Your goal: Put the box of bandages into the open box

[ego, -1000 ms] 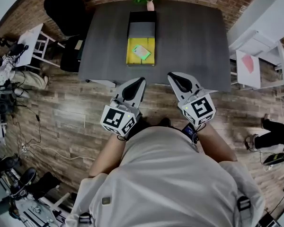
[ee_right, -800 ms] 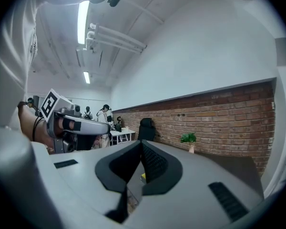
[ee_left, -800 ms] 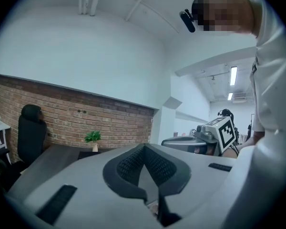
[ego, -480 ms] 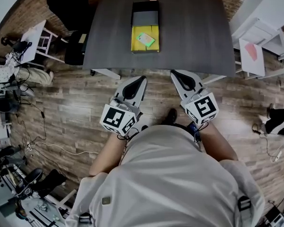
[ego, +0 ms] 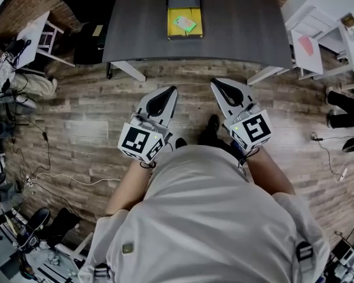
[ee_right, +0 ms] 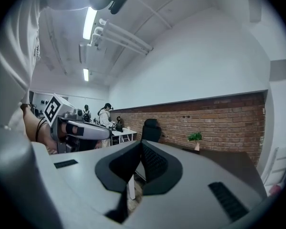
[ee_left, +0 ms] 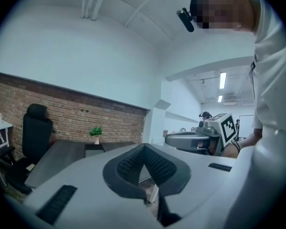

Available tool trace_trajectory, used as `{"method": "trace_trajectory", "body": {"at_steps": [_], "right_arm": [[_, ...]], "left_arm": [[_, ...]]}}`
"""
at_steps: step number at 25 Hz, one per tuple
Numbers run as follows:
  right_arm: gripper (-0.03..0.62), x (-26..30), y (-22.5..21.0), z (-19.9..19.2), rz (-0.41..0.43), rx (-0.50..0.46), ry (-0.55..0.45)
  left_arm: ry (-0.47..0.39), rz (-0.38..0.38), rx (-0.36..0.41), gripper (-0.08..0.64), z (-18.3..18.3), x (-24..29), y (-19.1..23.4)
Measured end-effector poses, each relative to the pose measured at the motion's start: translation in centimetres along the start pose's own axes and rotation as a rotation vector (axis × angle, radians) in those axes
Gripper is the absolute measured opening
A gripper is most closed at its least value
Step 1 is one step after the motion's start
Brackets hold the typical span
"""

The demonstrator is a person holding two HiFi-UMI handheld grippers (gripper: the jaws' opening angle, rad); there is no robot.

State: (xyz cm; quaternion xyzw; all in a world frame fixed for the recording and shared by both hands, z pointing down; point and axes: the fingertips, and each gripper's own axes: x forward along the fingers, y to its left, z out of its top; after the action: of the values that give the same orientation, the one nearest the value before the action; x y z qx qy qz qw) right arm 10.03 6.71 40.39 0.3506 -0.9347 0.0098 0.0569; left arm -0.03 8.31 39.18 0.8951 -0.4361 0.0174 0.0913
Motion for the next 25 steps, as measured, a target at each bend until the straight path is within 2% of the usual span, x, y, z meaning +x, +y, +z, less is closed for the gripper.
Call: {"method": "trace_trajectory", "body": {"at_steps": [11,18,25], "right_arm": [[0.021,-3.0,11.0,-0.1,-0.032,-0.036,0.007],[0.021,-4.8,13.3,-1.1,-0.029,-0.047,0.022],[0.021,-5.6,13.8,-0.6,-0.033,-0.053,0.014]], "left_arm": [[-0.031,-0.062,0.011,0.017,-0.7,-9.6,-2.0],[-0.03,-0.106,0.047,0.016,-1.2,-11.5,-3.7],[-0.035,-0.117,0.027,0.016,-1.4,-12.1,-3.8]]}}
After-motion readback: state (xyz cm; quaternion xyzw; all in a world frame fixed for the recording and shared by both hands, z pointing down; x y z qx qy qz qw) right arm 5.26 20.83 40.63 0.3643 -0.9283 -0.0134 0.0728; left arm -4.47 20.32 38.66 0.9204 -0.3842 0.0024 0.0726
